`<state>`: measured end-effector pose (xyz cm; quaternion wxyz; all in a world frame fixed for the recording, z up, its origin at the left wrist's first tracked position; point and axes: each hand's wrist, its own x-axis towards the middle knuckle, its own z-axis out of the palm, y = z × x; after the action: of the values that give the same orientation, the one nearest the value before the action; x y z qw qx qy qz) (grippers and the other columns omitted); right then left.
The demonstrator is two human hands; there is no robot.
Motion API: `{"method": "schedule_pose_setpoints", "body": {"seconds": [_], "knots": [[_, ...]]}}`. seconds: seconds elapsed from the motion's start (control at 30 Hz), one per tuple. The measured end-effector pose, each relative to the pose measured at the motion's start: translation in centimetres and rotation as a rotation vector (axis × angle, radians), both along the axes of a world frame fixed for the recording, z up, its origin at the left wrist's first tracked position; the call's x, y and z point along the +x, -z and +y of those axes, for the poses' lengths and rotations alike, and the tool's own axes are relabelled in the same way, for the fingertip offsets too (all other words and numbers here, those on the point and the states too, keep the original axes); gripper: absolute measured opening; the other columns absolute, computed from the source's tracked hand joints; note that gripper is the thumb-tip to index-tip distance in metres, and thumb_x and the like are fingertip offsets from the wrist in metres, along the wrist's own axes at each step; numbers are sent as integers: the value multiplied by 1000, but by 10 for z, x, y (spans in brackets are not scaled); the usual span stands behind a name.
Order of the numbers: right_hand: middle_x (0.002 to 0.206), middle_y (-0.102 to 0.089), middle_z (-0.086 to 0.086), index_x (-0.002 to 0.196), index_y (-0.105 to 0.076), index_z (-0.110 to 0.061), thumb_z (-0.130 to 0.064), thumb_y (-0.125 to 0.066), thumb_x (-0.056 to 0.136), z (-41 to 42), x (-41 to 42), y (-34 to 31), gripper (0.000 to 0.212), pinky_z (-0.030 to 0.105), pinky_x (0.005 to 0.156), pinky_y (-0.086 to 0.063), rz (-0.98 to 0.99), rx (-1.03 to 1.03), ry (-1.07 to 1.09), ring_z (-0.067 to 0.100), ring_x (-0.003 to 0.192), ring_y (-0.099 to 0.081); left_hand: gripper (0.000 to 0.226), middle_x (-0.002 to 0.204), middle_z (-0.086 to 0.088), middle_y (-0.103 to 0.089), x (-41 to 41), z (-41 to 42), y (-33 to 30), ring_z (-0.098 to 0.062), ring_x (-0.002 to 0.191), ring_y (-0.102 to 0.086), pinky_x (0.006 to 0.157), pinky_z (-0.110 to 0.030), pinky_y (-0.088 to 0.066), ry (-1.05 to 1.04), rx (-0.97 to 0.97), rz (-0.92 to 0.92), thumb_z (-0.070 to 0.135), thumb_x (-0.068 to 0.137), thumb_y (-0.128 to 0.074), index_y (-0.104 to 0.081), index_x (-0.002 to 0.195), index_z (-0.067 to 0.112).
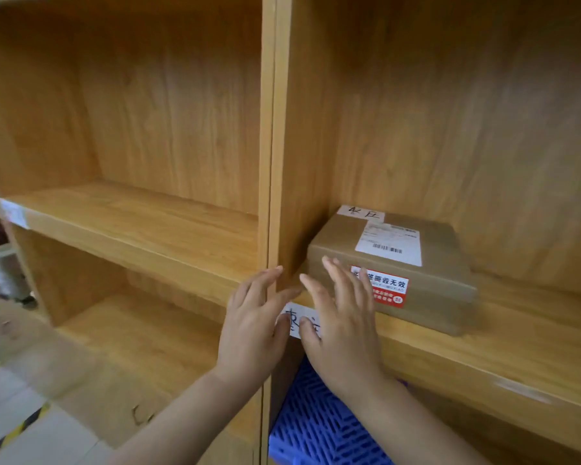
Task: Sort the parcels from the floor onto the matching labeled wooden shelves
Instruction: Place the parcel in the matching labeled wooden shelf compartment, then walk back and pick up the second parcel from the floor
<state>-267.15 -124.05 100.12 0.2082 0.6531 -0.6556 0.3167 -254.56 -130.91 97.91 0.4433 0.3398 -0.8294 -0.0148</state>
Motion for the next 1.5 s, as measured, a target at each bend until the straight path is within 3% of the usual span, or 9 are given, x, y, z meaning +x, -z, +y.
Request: {"method": "schedule_pose_setpoints", "body": {"seconds": [0.17,0.43,0.63,0.8,1.0,1.17,1.5], "knots": [[145,-40,9,132,-45,-21,-23,-62,82,-21,54,26,52,49,117,-20,-42,33,-274,20,139,-28,39,128,-5,-55,67,6,28,-23,120,-47,100,-35,-37,-204,87,4,9,73,-63,-65,109,24],[146,-39,2,135,-39,-25,-29,-59,85,-43,158,47,54,44,116,-17,-24,261,-468,20,135,-33,34,122,-6,-59,188,26,51,-20,110,-48,88,-37,-43,-502,197,79,11,69,-62,-66,101,25],[135,-52,4,127,-53,-21,-27,-63,78,-41,263,62,50,43,109,-30,46,349,-590,23,125,-47,31,125,-1,-58,296,69,62,-23,115,-53,85,-27,-36,-712,308,99,8,76,-66,-68,102,24],[138,-47,-5,134,-45,-22,-25,-54,85,-15,371,72,50,30,111,-21,91,460,-797,16,129,-40,29,117,3,-61,402,125,74,-19,110,-56,86,-29,-43,-856,367,171,7,79,-63,-67,103,22],[133,-48,-8,133,-44,-23,-23,-51,86,29,504,85,48,29,108,-26,121,547,-986,15,124,-41,28,99,10,-60,523,202,88,-11,93,-57,81,-31,-50,-997,428,254,7,82,-59,-66,105,22],[137,-46,-3,137,-40,-19,-20,-52,89,76,611,95,50,27,107,-32,124,675,-1109,15,129,-38,25,103,13,-59,610,276,97,-4,95,-54,80,-20,-45,-1112,493,284,13,87,-55,-64,107,26],[143,-39,0,141,-36,-19,-19,-52,90,179,778,107,54,28,108,-29,193,851,-1348,16,134,-30,27,111,13,-62,739,414,119,1,92,-50,77,-19,-41,-1400,635,319,20,89,-52,-61,112,29]]}}
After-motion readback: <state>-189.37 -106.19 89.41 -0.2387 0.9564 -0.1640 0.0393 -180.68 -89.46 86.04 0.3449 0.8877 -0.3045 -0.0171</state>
